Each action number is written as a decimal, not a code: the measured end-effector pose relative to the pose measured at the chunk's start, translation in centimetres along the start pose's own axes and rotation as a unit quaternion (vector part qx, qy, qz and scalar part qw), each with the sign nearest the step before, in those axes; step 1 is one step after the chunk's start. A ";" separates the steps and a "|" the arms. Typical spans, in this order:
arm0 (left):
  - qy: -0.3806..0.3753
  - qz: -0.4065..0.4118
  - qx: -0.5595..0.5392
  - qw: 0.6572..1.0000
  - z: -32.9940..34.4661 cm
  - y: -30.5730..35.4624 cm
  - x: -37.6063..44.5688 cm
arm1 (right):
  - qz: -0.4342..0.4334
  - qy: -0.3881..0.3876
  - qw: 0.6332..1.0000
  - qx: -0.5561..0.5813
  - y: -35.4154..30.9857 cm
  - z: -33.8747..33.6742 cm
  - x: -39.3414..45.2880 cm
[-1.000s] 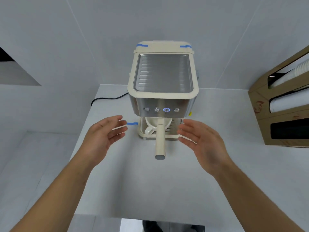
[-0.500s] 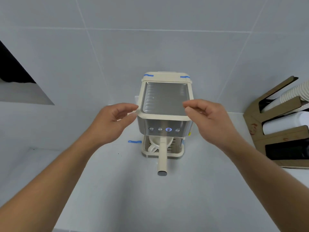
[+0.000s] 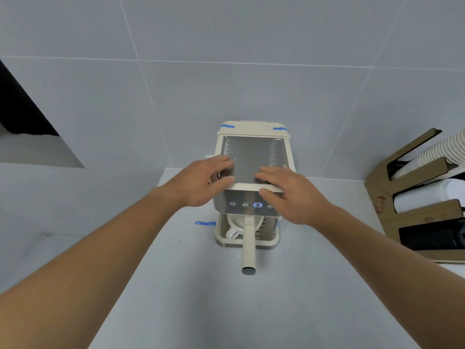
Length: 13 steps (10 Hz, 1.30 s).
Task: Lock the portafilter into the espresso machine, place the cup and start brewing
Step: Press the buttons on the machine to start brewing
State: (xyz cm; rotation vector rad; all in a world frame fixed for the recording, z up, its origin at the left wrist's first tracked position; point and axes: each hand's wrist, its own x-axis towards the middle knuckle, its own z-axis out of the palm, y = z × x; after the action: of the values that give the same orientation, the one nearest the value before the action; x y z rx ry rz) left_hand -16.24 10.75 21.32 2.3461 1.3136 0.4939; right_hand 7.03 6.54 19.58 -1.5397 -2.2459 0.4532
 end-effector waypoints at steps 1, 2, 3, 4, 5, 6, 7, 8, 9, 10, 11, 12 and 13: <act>-0.023 -0.004 0.005 1.000 0.4 -0.4 0.4 | -0.014 0.000 0.999 -0.032 0.2 0.4 0.2; -0.041 -0.008 0.024 0.999 0.7 -1.3 1.0 | -0.031 0.013 0.998 -0.060 1.1 1.1 0.4; -0.029 0.000 0.019 0.999 1.0 -2.0 1.1 | -0.048 0.024 0.995 -0.079 1.8 1.7 0.5; -0.006 0.005 -0.013 1.000 1.6 -3.0 1.2 | -0.075 0.055 0.992 -0.088 2.2 2.2 0.5; 0.016 0.015 -0.038 0.999 2.2 -3.5 1.2 | -0.077 0.053 0.989 -0.112 3.0 2.8 0.9; 0.023 0.018 -0.049 0.998 2.5 -3.7 1.3 | -0.072 0.061 0.988 -0.123 3.3 3.4 0.9; 0.028 0.021 -0.051 0.998 2.7 -3.8 1.4 | -0.069 0.087 0.986 -0.128 3.2 3.7 0.8; 0.032 0.020 -0.047 0.998 2.6 -3.8 1.5 | -0.073 0.096 0.984 -0.129 3.2 3.8 0.9; 0.032 0.020 -0.054 0.998 2.6 -3.7 1.4 | -0.073 0.102 0.984 -0.131 3.3 3.9 0.8; 0.037 0.015 -0.064 0.997 2.7 -3.7 1.4 | -0.075 0.114 0.983 -0.121 3.2 4.0 0.7; 0.036 0.014 -0.064 0.997 2.6 -3.7 1.5 | -0.074 0.114 0.983 -0.123 3.3 4.1 0.8; 0.034 0.010 -0.064 0.997 2.5 -3.6 1.5 | -0.069 0.115 0.981 -0.137 3.3 4.1 0.7; 0.036 0.008 -0.061 0.997 2.5 -3.5 1.5 | -0.071 0.116 0.981 -0.135 3.3 4.2 0.8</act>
State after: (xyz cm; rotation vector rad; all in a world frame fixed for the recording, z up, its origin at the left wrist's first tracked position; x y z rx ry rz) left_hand -16.84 13.25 17.57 2.2598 1.2596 0.6518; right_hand 7.49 8.20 14.47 -1.4567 -2.2809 -0.0738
